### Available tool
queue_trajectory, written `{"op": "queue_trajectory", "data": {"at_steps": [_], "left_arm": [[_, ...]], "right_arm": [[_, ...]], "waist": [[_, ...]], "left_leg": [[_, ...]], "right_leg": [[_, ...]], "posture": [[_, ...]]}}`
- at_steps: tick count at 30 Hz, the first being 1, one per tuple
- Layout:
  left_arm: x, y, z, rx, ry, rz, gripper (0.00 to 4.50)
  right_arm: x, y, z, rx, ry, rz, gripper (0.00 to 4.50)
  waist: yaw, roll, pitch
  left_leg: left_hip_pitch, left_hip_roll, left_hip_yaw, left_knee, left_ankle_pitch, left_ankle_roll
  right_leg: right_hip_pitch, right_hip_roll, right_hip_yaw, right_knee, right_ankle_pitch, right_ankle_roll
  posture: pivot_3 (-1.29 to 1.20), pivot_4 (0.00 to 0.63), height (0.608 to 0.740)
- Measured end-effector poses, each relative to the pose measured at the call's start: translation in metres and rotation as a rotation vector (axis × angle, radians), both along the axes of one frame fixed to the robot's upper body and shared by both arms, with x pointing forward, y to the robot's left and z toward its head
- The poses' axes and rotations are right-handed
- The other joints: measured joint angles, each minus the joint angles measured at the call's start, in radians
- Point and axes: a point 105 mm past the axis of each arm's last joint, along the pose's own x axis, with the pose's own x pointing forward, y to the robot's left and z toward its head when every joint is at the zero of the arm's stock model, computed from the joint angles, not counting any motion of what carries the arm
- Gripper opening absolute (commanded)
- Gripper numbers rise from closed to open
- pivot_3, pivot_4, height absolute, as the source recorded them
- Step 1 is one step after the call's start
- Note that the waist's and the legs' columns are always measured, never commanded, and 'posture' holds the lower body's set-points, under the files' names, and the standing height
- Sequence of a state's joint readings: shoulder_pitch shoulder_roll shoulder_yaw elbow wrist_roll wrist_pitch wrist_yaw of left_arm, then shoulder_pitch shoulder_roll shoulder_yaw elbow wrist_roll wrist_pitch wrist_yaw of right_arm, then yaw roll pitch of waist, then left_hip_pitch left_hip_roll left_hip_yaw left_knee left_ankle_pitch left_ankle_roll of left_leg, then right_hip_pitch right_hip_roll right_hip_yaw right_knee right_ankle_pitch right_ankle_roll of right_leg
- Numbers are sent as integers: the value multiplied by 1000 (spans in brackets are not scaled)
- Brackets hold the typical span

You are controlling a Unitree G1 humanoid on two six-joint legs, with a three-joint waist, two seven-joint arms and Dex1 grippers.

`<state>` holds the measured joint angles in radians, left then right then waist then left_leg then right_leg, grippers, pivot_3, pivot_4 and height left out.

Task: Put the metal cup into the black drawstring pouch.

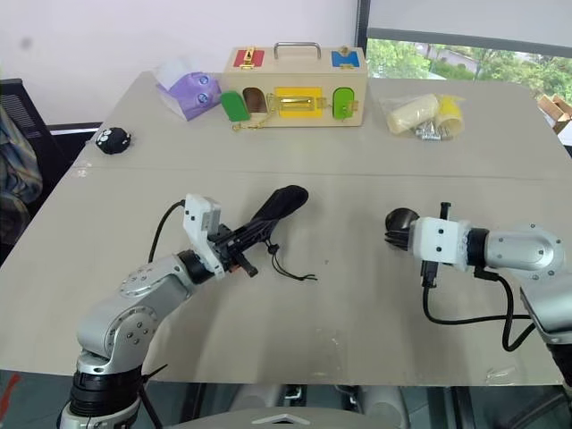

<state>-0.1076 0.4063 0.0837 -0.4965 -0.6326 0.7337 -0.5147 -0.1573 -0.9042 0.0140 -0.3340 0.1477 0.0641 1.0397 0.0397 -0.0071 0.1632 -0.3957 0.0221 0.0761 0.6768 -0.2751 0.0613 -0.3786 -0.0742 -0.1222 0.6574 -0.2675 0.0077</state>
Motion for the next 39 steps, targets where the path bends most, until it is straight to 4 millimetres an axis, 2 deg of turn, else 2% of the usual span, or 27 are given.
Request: {"op": "queue_trajectory", "data": {"at_steps": [7, 8, 10, 11, 13, 14, 15, 17, 22, 27, 29, 32, 35, 37, 39], "left_arm": [[8, 8, -12, 120, -14, 29, 0], [9, 9, -13, 146, -31, 20, 675], [14, 15, -11, 204, -98, 36, 1325], [18, 17, -8, 227, -141, 55, 1821], [29, 22, 3, 300, -271, 99, 3140], [30, 23, 6, 324, -306, 102, 3233], [30, 24, 8, 339, -334, 101, 3519], [29, 24, 6, 352, -366, 88, 4458], [20, 20, -10, 382, -355, 30, 4458], [25, 27, -22, 547, -405, 37, 4458], [29, 32, -23, 658, -512, 109, 4458], [29, 37, -26, 697, -574, 206, 4458], [24, 37, -32, 746, -620, 254, 4458], [23, 35, -31, 786, -666, 277, 4458], [20, 31, -32, 805, -694, 270, 4458]], "right_arm": [[0, 1, -1, 15, 5, -15, 92], [0, 1, -1, 17, 4, -17, 0], [0, 1, -2, 24, 6, -19, 0], [0, 2, -2, 29, 9, -20, 0], [0, 2, -2, 37, 10, -20, 0], [-1, 2, -3, 37, 11, -21, 0], [-1, 2, -3, 39, 12, -20, 0], [-1, 3, -3, 44, 13, -19, 0], [-1, 3, -3, 48, 18, -20, 0], [-1, 3, -4, 56, 28, -27, 0], [-1, 4, -4, 62, 28, -28, 0], [-1, 7, -3, 100, 35, -37, 0], [1, 13, 14, 262, 31, -78, 0], [1, 18, 35, 419, 19, -112, 0], [-1, 20, 44, 476, 18, -128, 0]], "waist": [[1, 0, 0], [0, 0, 0], [0, 0, 0], [1, 0, 0], [2, 0, 0], [1, 0, 0], [0, 0, 0], [0, 0, 0], [1, -1, 0], [-1, 0, 1], [0, -1, 1], [0, -1, 1], [0, -1, 1], [0, -1, 1], [1, -1, 1]], "left_leg": [[0, 0, 0, 0, 0, 0], [0, 0, 0, 0, 0, 0], [0, 0, 0, 0, 0, 0], [0, 0, 0, 0, 0, 0], [0, 0, 0, 0, 0, 0], [0, 0, 0, 0, 0, 0], [0, 0, 0, 0, 0, 0], [0, 0, 0, 0, 0, 0], [0, 0, 0, 0, 0, 0], [0, 0, 0, 0, 0, 0], [-1, 0, 0, 0, 0, 0], [-1, 0, 0, -1, 0, 0], [-1, 0, 0, -2, 0, 0], [-1, 0, -1, -3, 0, 0], [-1, 0, -1, -3, -1, 1]], "right_leg": [[0, 0, 0, 0, 0, 0], [0, 0, 0, 0, 0, 0], [0, 0, 0, 0, 0, 0], [0, 0, 0, 0, 0, 0], [0, 0, 0, 0, 0, 0], [0, 0, 0, 0, 0, 0], [0, 0, 0, -1, 0, 0], [0, -1, 0, -1, 0, 0], [0, -1, -1, -1, 0, 0], [0, -1, -1, 0, 0, 0], [-1, -1, -1, -1, 0, 0], [-1, -2, -1, -1, 0, 0], [-1, -2, -1, -1, 0, 0], [-1, -2, -2, 0, 0, 0], [-1, -3, -2, 0, 0, 0]], "posture": [[0, 150, 740], [0, 150, 740], [0, 150, 740], [0, 150, 740], [0, 150, 740], [0, 150, 740], [0, 150, 740], [0, 150, 740], [0, 150, 740], [0, 150, 740], [0, 150, 740], [0, 150, 740], [0, 150, 740], [0, 150, 740], [0, 150, 740]]}}
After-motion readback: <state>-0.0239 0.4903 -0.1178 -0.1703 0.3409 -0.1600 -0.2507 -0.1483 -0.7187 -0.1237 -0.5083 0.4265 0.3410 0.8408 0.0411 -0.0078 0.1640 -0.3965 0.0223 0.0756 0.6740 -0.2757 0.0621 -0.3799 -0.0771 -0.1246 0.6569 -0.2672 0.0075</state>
